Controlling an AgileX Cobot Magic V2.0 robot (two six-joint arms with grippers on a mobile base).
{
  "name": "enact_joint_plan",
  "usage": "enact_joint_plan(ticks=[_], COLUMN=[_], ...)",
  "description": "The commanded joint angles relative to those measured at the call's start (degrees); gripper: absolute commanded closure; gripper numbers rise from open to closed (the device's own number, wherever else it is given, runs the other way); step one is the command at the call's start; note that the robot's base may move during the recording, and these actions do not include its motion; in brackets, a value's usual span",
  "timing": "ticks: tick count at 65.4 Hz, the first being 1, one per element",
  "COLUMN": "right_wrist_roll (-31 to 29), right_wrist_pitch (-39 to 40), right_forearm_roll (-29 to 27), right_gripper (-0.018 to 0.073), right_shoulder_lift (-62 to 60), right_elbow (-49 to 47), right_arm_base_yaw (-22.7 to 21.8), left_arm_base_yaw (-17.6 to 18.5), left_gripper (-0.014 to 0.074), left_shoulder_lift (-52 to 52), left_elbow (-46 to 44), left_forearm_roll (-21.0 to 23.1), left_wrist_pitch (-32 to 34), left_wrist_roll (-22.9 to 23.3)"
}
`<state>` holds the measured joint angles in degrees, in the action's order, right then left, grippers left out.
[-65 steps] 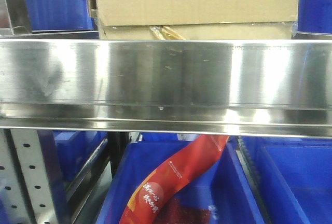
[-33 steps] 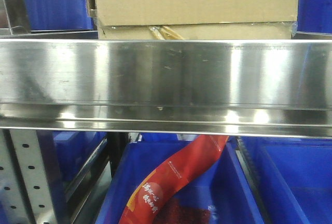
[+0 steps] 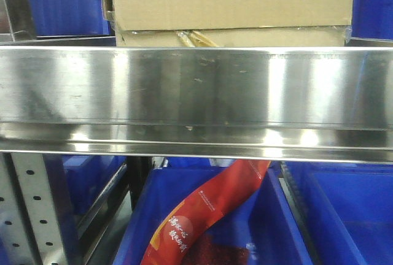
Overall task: Stack two boxes on right shelf middle
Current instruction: 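Open both grippers and withdraw them from the boxes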
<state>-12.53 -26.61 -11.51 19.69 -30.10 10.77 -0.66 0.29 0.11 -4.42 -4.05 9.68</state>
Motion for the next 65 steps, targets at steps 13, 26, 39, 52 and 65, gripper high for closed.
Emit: enact_joint_plan(ticks=[13,26,39,52,65], right_wrist_roll=[-0.4,-0.4,1.32,3.76,5.02], right_wrist_pitch=[4.67,13.46,17.29,20.63,22.08], right_forearm_roll=[0.7,0.7,1.07,2.27,2.27], right_gripper=[0.0722,0.0722,0.0722,0.0722,0.0722], right_shoulder_lift=[-0.33,-3.71,-11.49,-19.69,-19.69], right_elbow=[2.1,9.32,18.99,28.24,30.1], right_arm_base_yaw=[-1.27,-7.21,-11.54,-11.94,-12.03], left_arm_base_yaw=[-0.3,-0.3,-0.3,-0.3,-0.3], left_gripper=[0.0708,0.0708,0.0708,0.0708,0.0708], left_shoulder_lift=[-0.29,-0.29,-0.29,-0.29,-0.29], left_elbow=[-0.11,-0.11,-0.11,-0.11,-0.11], left_forearm_roll=[0.24,0.24,0.24,0.24,0.24], left_wrist_pitch=[1.04,1.04,1.04,1.04,1.18], left_wrist_roll=[-0.1,-0.1,-0.1,-0.1,-0.1])
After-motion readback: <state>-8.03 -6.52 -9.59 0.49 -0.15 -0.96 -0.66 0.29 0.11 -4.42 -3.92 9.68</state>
